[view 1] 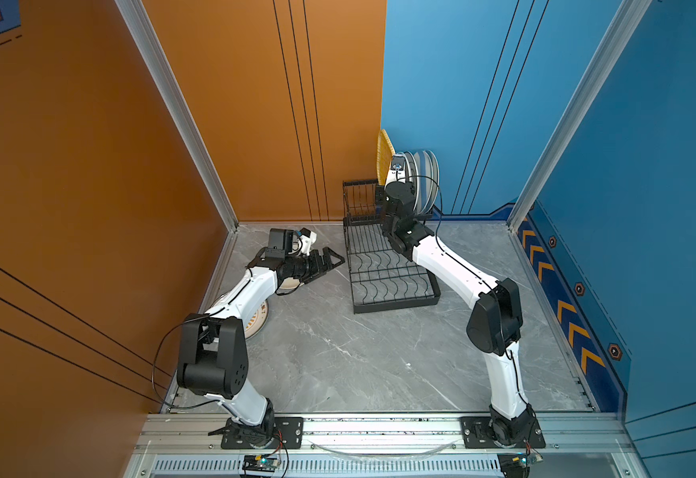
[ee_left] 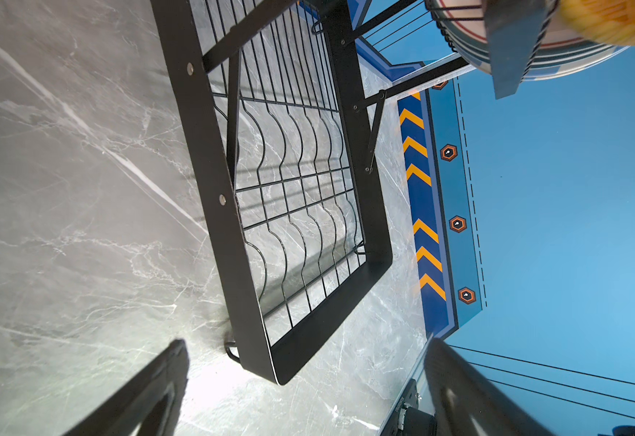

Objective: Load plates into a dish rack
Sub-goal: Place the plate on the dish rack.

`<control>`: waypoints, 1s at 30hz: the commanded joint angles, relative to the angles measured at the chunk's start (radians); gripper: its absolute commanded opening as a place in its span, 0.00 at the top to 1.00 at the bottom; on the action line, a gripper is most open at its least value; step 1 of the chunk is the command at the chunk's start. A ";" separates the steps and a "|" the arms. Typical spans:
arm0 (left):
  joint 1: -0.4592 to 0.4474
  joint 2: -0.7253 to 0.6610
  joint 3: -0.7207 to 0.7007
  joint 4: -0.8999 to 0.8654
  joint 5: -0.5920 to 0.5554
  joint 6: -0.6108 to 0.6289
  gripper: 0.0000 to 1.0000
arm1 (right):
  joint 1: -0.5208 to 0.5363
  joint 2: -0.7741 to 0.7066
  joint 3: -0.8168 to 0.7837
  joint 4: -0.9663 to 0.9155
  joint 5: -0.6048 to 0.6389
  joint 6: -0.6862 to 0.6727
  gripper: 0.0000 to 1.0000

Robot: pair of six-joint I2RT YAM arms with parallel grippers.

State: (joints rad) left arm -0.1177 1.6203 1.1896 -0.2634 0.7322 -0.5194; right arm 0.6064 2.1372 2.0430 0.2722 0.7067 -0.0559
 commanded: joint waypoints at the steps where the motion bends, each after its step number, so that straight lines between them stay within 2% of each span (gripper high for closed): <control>1: 0.007 0.019 0.031 -0.008 -0.013 0.021 0.02 | -0.008 -0.002 0.048 0.059 0.022 0.003 1.00; 27: 0.004 0.000 0.004 -0.004 -0.039 0.008 0.02 | -0.030 0.027 0.028 -0.005 0.001 0.067 1.00; 28: 0.004 -0.002 0.003 -0.004 -0.039 0.008 0.02 | -0.030 0.025 0.025 -0.005 -0.001 0.067 0.99; 30: 0.003 -0.005 -0.001 -0.002 -0.042 0.006 0.02 | -0.030 0.020 0.019 -0.006 -0.003 0.067 0.87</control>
State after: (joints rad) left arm -0.1177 1.6329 1.1954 -0.2630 0.7063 -0.5198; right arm 0.5831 2.1845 2.0453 0.2207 0.7029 -0.0147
